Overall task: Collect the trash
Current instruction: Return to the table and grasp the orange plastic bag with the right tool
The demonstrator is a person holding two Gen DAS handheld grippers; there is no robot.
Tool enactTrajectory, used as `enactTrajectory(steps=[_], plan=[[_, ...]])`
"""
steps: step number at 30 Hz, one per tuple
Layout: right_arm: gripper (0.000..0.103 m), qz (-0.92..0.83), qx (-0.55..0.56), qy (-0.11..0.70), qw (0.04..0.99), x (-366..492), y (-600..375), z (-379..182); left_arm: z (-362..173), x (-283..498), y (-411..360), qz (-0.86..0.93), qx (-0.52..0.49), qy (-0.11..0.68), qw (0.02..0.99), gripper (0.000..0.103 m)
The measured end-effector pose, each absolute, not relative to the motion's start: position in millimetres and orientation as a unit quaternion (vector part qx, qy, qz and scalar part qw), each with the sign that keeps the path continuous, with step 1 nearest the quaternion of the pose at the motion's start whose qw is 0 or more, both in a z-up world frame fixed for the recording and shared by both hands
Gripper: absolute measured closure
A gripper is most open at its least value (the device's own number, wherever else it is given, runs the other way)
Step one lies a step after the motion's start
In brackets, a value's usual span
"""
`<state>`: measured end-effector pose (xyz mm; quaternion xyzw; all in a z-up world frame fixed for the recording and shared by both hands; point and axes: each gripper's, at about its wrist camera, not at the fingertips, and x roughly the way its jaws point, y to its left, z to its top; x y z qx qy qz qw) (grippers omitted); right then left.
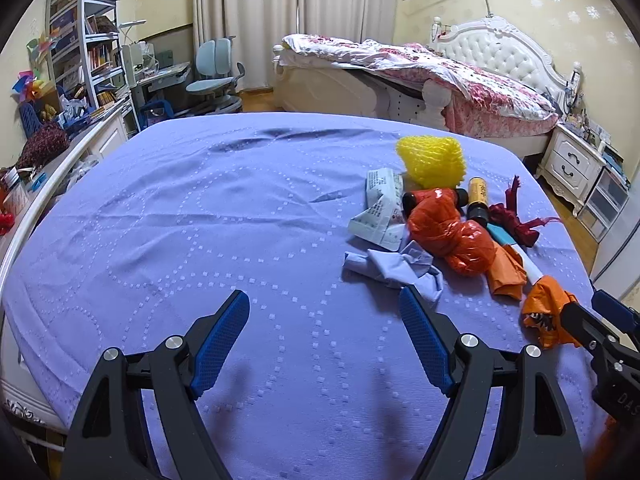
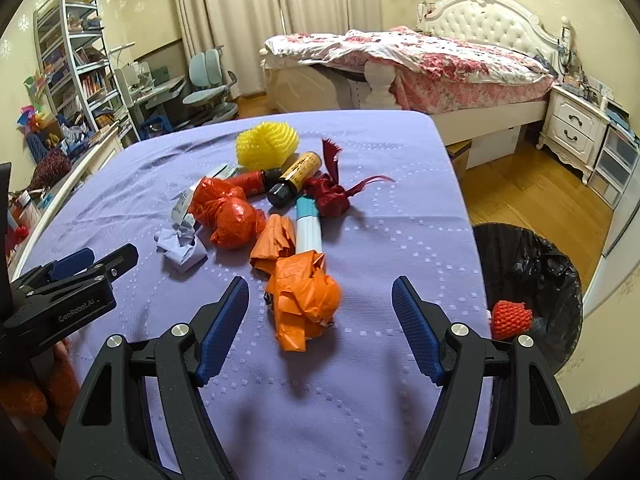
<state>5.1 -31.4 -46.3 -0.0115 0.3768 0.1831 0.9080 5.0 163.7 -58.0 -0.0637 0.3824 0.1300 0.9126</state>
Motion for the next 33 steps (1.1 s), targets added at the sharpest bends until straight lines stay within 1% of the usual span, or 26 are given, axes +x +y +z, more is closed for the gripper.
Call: enactTrajectory(steps=[5, 7, 9, 17, 25, 33], plan=[[0.045, 0.187, -0.019, 0.391, 0.901, 10.3, -22.3, -54.4, -61.6, 6.6, 164.6, 0.130, -0.068, 0.387, 0.910, 0.026], [0.056, 0.188, -0.022, 0.398, 0.898, 12.0, -20.1, -57.9, -63.5, 6.6, 164.4, 0.128, -0.067, 0.389, 0.910, 0.026], [0.064, 0.198, -0.020, 0.403, 0.893, 12.6, -18.9, -60.4, -65.2, 7.2, 162.1, 0.126, -0.066, 0.391, 0.909, 0.026], [0.065, 0.204, -0.026, 0.384, 0.900, 0.0, -19.7, -53.7, -65.4, 8.8, 154.8, 0.120, -0.065, 0.393, 0.909, 0.026], [0.065, 0.187, -0.012, 0.368, 0.911, -3.2, -41.6, -45.6, -66.4, 12.8, 138.5, 0.108, -0.060, 0.395, 0.910, 0.026], [0.065, 0.160, 0.018, 0.379, 0.911, 15.6, -65.9, -52.2, -69.2, 29.5, 125.7, 0.104, -0.047, 0.400, 0.909, 0.026]])
